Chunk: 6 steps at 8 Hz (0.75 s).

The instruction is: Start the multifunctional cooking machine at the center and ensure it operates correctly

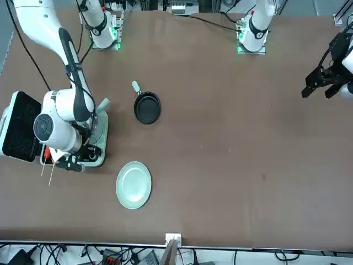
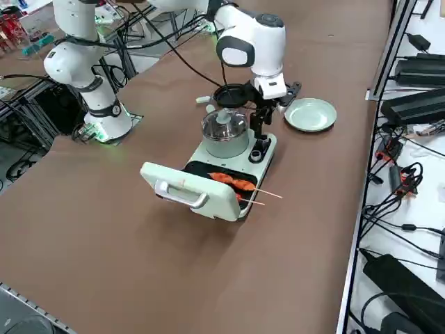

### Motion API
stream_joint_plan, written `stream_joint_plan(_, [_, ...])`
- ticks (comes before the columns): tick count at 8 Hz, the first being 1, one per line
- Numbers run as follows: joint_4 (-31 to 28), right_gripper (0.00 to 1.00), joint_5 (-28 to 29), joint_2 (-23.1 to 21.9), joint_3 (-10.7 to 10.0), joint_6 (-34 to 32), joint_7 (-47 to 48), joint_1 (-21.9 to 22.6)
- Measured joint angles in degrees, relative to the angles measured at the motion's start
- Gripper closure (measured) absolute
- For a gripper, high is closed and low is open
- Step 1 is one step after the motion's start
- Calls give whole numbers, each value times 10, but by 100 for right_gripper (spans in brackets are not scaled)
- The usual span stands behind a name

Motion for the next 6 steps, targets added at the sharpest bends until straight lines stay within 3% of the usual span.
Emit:
stream_joint_plan(3, [-1,19,0,0,-1,2,59,0])
stream_joint_plan(6, [-1,19,0,0,-1,8,104,1])
